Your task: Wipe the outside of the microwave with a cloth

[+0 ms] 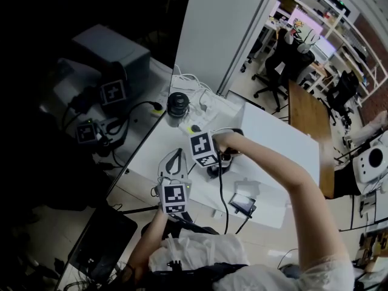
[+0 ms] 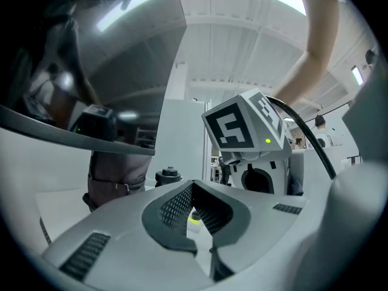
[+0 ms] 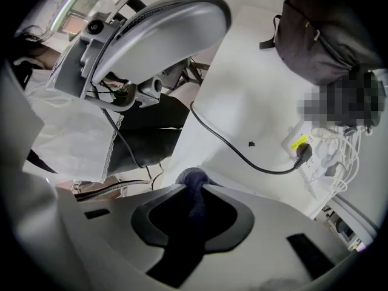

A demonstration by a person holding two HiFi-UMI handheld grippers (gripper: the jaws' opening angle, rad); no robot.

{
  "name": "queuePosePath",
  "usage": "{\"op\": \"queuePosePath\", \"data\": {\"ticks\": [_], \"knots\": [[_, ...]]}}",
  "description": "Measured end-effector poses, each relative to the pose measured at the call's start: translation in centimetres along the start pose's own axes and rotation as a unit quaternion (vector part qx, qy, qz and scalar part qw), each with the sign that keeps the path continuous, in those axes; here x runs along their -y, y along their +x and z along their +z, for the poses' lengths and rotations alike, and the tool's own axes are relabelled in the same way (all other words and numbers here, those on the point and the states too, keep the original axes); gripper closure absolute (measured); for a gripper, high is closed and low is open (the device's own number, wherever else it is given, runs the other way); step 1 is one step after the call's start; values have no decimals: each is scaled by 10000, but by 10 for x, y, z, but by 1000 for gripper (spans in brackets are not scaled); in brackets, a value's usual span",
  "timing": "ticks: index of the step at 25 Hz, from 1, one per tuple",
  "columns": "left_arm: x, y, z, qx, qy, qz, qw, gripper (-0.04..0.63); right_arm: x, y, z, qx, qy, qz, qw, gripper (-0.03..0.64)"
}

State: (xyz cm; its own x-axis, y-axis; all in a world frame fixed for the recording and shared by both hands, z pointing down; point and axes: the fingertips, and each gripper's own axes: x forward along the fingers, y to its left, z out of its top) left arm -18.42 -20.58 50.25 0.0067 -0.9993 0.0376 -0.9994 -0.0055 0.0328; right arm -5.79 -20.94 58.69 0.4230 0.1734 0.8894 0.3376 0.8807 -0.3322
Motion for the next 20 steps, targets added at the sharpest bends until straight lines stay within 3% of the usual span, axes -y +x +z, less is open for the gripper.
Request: {"op": "queuePosePath", "data": {"ticks": [8, 12, 20], "knots": [[2, -5, -1, 21, 13, -58, 10000, 594, 8, 0, 4, 171, 53, -241, 9995, 522], [6, -6, 1, 38, 43, -153, 9999, 594, 51, -29, -16, 431, 439, -779, 9951, 522], [29, -1, 19, 181, 104, -426, 9989, 594, 150, -60, -75, -211, 952, -1796, 9789, 520]]}}
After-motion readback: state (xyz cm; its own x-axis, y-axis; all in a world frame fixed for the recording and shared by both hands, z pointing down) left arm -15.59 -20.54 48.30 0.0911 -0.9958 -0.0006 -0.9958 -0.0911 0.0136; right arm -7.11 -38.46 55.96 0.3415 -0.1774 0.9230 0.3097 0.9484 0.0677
